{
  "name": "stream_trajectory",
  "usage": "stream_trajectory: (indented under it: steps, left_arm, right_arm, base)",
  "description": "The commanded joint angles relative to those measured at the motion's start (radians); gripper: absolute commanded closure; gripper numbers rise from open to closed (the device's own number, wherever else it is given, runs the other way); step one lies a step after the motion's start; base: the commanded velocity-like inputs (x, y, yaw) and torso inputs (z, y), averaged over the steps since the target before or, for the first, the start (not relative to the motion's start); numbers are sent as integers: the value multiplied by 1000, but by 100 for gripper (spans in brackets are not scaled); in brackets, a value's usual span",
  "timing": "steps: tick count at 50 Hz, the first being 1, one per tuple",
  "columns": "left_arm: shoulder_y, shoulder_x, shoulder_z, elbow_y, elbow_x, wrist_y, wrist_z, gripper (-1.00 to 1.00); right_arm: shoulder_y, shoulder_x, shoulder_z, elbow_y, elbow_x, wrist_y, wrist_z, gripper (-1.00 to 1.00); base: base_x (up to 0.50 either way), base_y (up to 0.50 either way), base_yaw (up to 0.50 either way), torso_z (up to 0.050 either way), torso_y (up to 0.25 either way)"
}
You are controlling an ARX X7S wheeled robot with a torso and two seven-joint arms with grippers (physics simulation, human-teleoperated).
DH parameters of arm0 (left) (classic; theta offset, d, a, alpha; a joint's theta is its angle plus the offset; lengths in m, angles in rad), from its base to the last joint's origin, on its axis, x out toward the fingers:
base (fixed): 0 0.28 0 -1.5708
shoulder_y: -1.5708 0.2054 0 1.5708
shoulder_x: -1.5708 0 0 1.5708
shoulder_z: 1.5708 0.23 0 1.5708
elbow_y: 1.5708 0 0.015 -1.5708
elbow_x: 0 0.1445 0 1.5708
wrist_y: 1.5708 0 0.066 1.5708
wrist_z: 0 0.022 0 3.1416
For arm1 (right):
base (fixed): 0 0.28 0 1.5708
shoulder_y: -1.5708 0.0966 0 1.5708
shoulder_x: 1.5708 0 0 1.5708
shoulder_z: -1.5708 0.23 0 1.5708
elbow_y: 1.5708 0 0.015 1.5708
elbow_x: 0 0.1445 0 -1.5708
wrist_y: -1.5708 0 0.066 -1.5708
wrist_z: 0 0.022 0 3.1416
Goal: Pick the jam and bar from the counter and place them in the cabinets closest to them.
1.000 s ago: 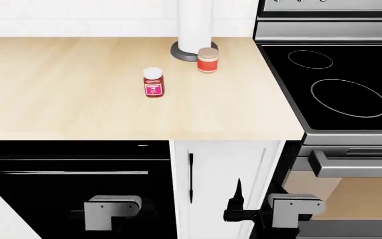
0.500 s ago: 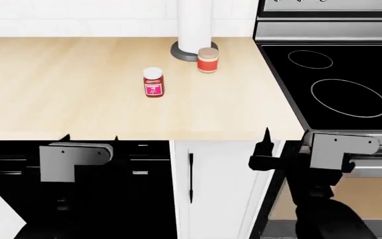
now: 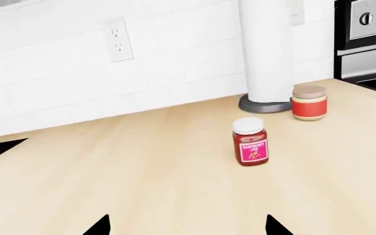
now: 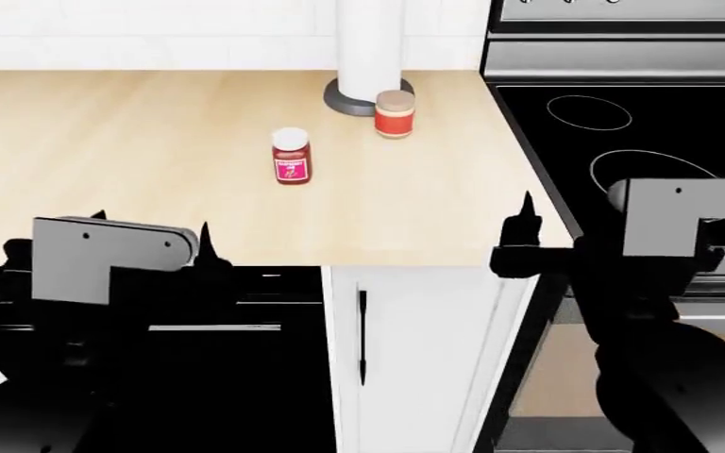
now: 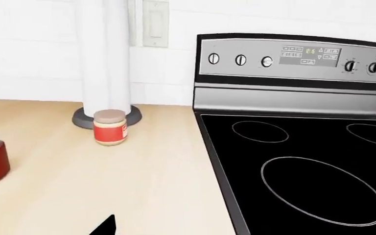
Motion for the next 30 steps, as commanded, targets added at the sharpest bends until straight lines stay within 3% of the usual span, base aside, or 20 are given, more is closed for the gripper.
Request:
stream_trajectory:
  steps: [1, 8, 13, 18, 30]
  left_arm:
    - [-39, -15, 10, 131, -32, -151, -8, -100]
    - [2, -29, 47, 187, -76, -165, -45, -100]
    - [41, -181, 75, 188, -509, -57, -405, -100]
    - [21, -311, 187, 187, -722, 47, -630, -100]
    - [-7, -376, 314, 182, -751, 120, -700, -100]
  right_arm:
    - [25, 7, -1, -128, 64, 154, 12, -100]
    - [-7, -10, 2, -236, 117, 238, 16, -100]
    - [-55, -33, -8, -328, 164, 314, 35, -100]
    - [-85, -28, -2, -357, 308, 340, 122, -100]
    - [-80, 15, 1, -338, 592, 340, 344, -100]
  base:
    - [0, 0, 0, 0, 0]
    - [0, 0, 0, 0, 0]
    - [0, 0, 0, 0, 0]
    - [0, 0, 0, 0, 0]
    - [0, 0, 0, 0, 0]
